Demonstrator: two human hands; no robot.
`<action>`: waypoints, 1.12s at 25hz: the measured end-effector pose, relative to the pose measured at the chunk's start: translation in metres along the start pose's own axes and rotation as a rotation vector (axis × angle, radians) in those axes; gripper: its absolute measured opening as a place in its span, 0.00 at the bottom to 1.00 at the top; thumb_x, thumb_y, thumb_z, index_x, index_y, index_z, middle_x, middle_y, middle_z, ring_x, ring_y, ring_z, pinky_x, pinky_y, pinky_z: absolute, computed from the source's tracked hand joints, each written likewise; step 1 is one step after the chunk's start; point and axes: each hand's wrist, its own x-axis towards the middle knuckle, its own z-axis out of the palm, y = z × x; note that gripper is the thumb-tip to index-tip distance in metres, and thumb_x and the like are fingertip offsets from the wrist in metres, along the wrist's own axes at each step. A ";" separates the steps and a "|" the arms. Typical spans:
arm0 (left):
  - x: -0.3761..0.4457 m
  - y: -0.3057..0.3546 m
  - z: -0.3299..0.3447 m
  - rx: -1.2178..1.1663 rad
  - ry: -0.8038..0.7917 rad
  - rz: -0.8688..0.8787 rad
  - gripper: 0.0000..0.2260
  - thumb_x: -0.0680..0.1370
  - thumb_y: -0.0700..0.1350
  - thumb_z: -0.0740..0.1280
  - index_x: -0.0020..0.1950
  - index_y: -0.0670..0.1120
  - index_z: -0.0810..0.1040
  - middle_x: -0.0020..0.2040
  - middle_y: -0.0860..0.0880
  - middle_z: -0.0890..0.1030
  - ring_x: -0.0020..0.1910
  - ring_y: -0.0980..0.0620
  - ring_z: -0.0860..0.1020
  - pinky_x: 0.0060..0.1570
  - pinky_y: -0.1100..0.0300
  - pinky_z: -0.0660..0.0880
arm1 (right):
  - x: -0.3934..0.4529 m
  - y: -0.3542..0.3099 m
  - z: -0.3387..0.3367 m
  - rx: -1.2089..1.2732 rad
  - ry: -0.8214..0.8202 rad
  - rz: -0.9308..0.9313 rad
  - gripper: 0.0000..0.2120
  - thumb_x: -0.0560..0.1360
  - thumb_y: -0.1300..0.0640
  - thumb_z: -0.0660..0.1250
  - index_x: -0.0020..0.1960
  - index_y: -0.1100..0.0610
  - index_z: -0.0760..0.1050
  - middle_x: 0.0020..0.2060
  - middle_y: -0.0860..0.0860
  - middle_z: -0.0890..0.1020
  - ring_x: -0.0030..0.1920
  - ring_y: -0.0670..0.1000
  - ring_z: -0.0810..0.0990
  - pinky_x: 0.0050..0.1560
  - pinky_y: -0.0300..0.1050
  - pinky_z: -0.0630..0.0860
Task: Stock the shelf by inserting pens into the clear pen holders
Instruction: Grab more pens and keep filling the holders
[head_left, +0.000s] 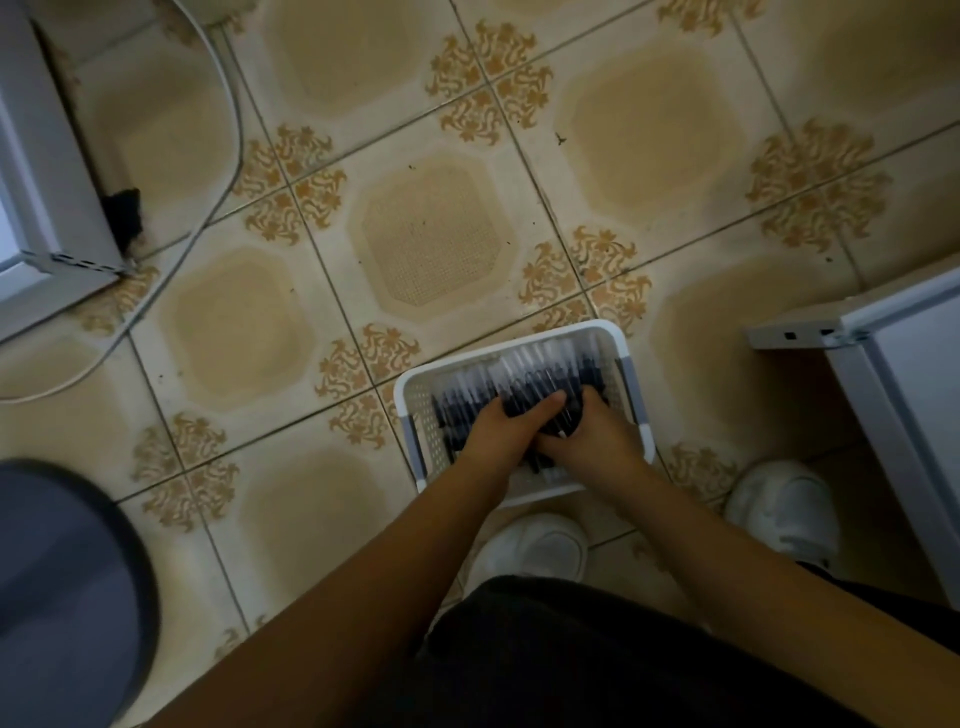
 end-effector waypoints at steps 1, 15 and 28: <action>0.000 -0.001 -0.001 -0.050 -0.014 -0.017 0.29 0.68 0.58 0.77 0.65 0.46 0.78 0.59 0.46 0.83 0.57 0.45 0.81 0.59 0.43 0.78 | 0.001 0.002 -0.001 0.014 -0.017 -0.006 0.32 0.71 0.43 0.73 0.68 0.55 0.67 0.58 0.51 0.80 0.55 0.55 0.80 0.48 0.47 0.77; -0.013 -0.006 0.005 -0.401 -0.095 -0.108 0.26 0.73 0.50 0.74 0.69 0.44 0.75 0.61 0.49 0.81 0.53 0.54 0.79 0.51 0.58 0.77 | 0.000 0.003 -0.013 0.111 -0.186 -0.085 0.31 0.75 0.41 0.70 0.71 0.53 0.66 0.60 0.49 0.78 0.54 0.49 0.78 0.50 0.42 0.74; -0.125 0.115 0.031 -0.395 -0.144 0.306 0.18 0.78 0.43 0.70 0.68 0.44 0.75 0.59 0.45 0.83 0.58 0.48 0.81 0.55 0.52 0.79 | -0.084 -0.092 -0.105 -0.050 0.040 -0.527 0.27 0.74 0.49 0.64 0.70 0.55 0.63 0.54 0.47 0.79 0.55 0.47 0.80 0.54 0.43 0.80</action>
